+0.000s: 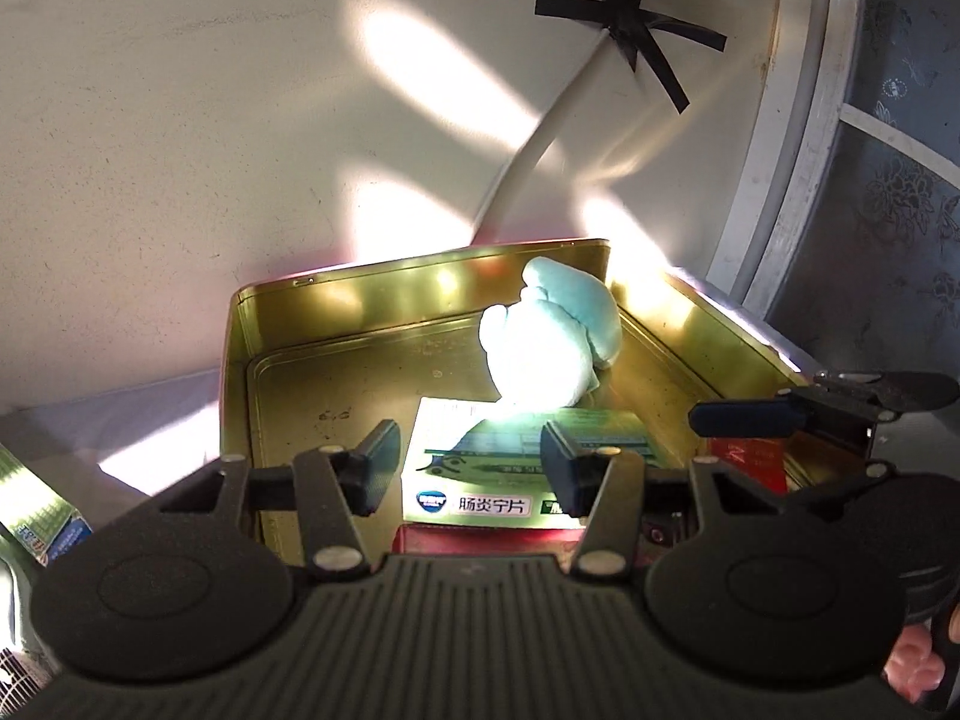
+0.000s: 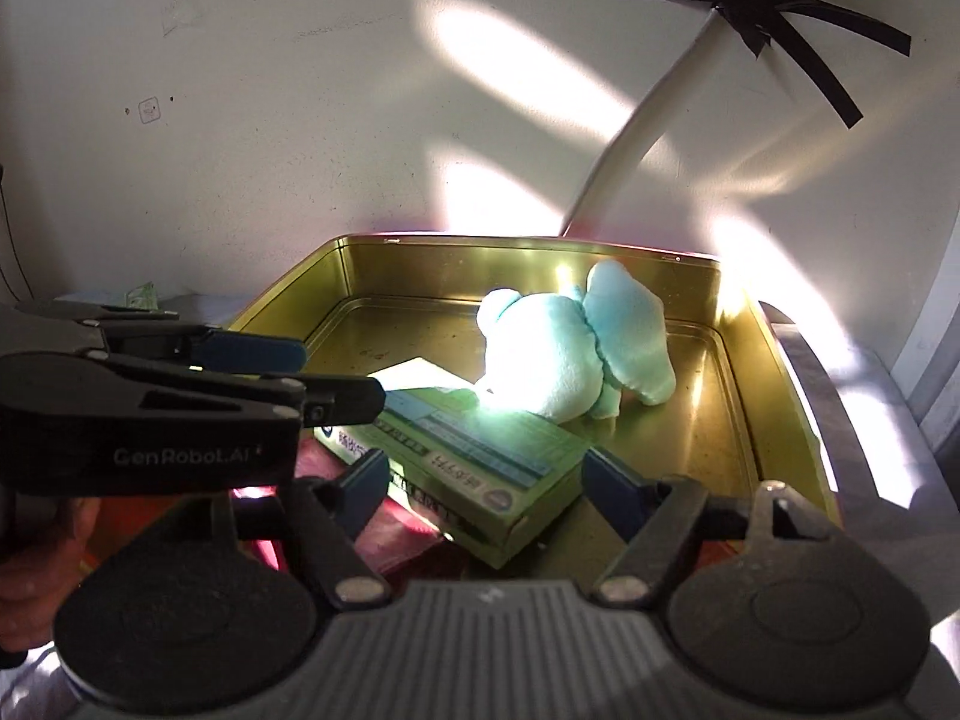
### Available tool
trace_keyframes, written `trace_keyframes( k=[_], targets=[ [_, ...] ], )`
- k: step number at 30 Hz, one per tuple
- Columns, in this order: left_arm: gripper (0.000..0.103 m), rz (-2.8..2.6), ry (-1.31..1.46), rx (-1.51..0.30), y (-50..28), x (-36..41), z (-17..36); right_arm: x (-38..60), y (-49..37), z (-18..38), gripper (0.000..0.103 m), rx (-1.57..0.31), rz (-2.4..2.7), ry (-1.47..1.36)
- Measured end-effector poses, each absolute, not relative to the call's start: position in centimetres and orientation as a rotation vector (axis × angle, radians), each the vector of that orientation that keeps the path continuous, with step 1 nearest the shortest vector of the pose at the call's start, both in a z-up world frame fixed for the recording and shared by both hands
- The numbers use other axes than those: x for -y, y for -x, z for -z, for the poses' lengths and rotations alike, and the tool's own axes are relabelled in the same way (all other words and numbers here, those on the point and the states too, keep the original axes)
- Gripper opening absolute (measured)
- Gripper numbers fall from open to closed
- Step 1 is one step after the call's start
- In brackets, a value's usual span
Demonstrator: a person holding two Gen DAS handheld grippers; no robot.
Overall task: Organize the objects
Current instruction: 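Lower the medicine box into the tin and open the gripper, then grasp the white-green VIRJOY tissue pack with the right gripper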
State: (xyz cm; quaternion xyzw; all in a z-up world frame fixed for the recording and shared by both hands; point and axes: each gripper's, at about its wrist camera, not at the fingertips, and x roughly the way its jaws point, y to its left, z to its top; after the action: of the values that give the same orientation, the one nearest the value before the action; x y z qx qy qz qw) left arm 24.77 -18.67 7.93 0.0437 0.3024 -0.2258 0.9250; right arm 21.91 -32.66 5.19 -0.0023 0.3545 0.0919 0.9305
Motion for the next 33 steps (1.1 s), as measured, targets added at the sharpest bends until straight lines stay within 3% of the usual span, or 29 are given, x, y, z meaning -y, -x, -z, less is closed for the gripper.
trace_keyframes(
  k=[8,17,26,33],
  targets=[
    [0.054,0.360,-0.139,-0.512,-18.2,15.6,-10.1,32.1,-16.3,-7.6,0.073,-0.598,-0.194,-0.062],
    [0.054,0.224,-0.135,-0.518,-12.1,9.4,-8.7,28.2,-9.7,-9.8,0.073,-0.504,-0.275,-0.125],
    [0.054,0.071,-0.061,-0.560,-8.8,-0.2,-5.3,21.3,-7.6,-9.9,0.073,-0.485,-0.412,-0.131],
    [0.054,-0.085,-0.016,-0.577,-8.6,-6.9,-2.1,14.2,-9.1,-7.6,0.072,-0.577,-0.512,-0.036]
  ],
)
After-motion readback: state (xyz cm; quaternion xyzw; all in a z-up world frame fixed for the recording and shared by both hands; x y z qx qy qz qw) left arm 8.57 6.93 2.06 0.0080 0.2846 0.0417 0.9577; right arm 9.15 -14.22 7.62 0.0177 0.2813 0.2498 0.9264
